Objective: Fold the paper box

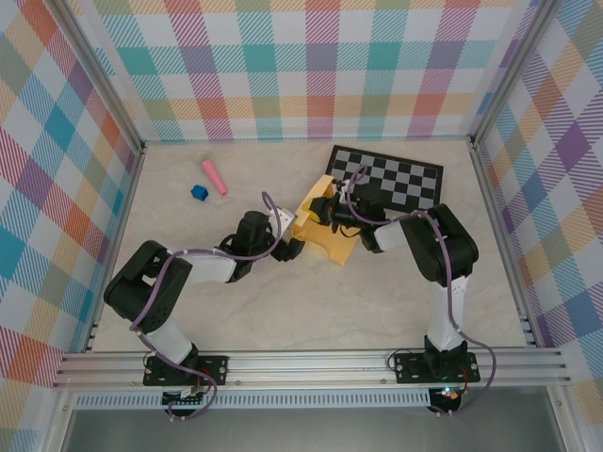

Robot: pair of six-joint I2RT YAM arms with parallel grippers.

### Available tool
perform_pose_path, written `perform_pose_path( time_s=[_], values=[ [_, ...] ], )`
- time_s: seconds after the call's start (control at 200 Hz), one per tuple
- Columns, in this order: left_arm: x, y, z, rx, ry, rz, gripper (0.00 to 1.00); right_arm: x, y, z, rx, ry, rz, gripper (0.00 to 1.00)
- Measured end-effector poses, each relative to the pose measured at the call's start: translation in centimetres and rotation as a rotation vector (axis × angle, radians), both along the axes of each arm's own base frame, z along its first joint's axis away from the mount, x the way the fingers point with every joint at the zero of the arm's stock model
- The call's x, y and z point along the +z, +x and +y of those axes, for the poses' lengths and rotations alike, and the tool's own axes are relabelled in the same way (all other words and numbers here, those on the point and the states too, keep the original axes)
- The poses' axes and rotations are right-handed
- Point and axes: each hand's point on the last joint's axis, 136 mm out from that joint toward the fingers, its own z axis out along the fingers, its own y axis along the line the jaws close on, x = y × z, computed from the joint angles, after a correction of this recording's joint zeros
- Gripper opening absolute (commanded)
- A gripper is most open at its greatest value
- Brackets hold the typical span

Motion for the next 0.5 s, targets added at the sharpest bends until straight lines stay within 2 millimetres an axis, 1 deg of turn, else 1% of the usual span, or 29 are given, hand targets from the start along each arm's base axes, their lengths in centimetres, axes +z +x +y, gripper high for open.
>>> perform_pose_path(
  time_s=[0.125,0.5],
  values=[
    [-0.08,0.37,0.53,0.053,0.005,0.001,0.80,-0.14,0.05,0.23,-0.007,-0.011,-0.006,0.00],
    [-0.82,0.61,1.00,0.124,-0.022,0.042,0.79,-0.52,-0.07,0.80,-0.037,-0.047,0.000,0.00]
  ],
)
